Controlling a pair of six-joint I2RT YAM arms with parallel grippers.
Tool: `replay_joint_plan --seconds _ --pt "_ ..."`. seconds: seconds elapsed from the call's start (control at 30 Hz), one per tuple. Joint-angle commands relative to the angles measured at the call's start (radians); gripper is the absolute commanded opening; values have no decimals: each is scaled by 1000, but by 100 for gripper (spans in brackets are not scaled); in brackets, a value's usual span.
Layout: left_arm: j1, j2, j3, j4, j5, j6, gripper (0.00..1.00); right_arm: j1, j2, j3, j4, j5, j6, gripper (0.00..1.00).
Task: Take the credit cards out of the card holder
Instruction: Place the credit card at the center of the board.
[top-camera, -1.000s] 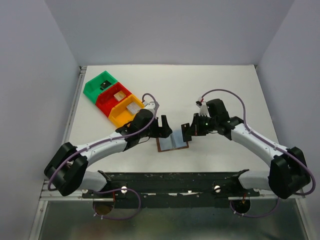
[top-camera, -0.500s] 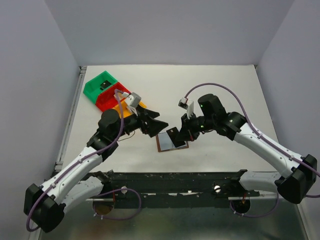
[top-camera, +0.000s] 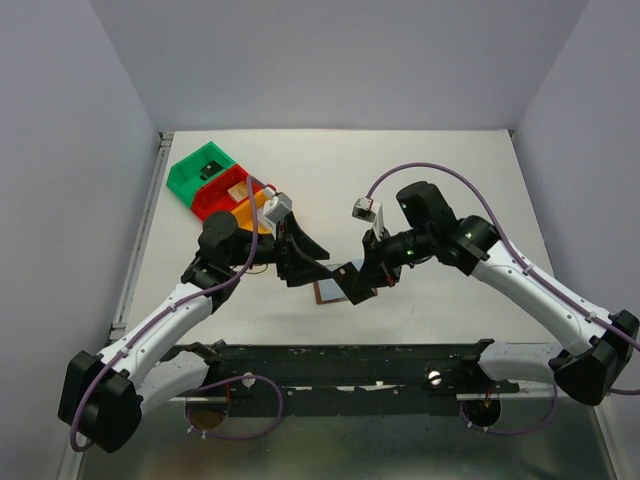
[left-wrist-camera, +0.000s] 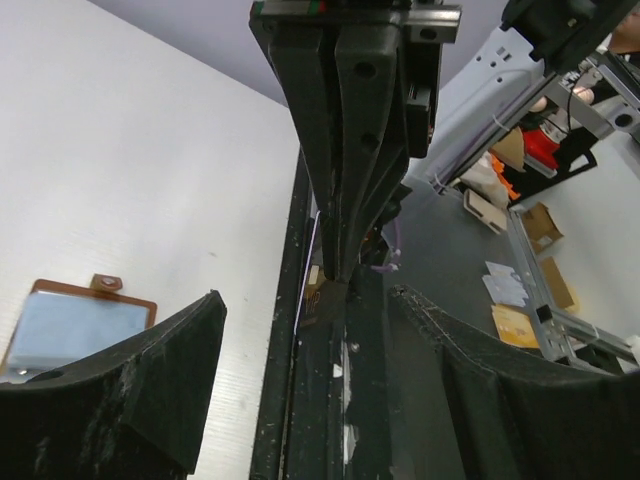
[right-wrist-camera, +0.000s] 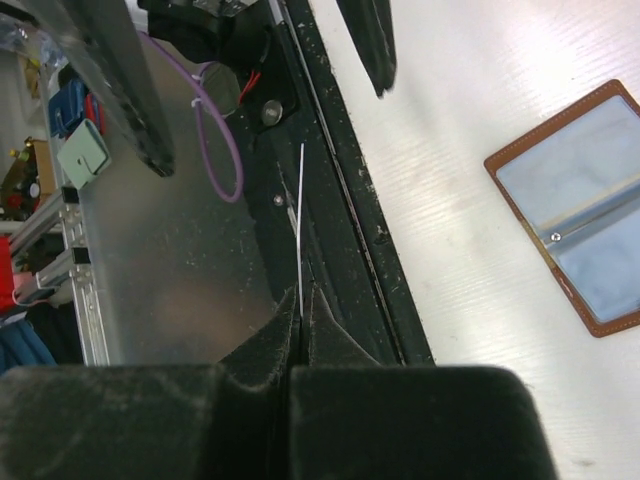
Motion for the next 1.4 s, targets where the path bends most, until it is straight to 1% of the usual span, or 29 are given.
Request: replay_joint_plan --seconds 0.0,0.13,0.23,0.33,0.43,0.53,0.63,0.67,0.7,0.73,0.8,0.83,0.87,0.93,1.03,1.17,1.27,1.37 --pt "-28 19 -6 47 83 -1 76 27 19 51 -55 -19 -19 0" --pt "-48 44 -4 62 88 -9 67 45 27 77 -66 3 -22 0" --pt "-68 67 7 66 105 -7 54 50 34 82 -72 12 -28 0" --pt "-72 84 4 66 117 -9 48 53 36 83 -71 12 -29 0" --pt "-77 89 1 70 123 -9 40 56 31 82 -71 15 -28 0" --pt "-80 92 2 68 131 -9 27 59 25 77 -67 17 -29 0" --pt "-83 98 5 70 134 -10 8 61 19 72 -63 15 -28 0" --pt "-83 98 2 74 129 -15 0 59 14 72 -61 33 -22 4" --pt "-80 96 -1 82 113 -23 0 61 2 71 -55 62 -6 20" --pt "-78 95 2 73 88 -21 0 61 -13 71 -46 131 23 35" --pt "-56 92 16 12 16 -1 0 49 -64 54 -9 274 95 52" --pt "-33 96 23 -5 -25 -4 0 27 -97 43 14 309 122 55" --pt "-8 105 34 -16 -79 -19 0 0 -127 33 28 352 154 57" --pt "49 136 51 -18 -189 -76 0 -56 -205 -7 66 438 201 58" --pt "81 229 131 -47 -344 -135 0 -71 -300 -76 116 637 218 60" --pt "81 484 319 -107 -504 -197 0 -70 -349 -176 160 829 315 60" --pt "80 666 486 -128 -573 -237 0 -73 -378 -274 213 873 375 59" --pt "84 835 634 -167 -663 -262 0 -73 -409 -337 267 793 373 59"
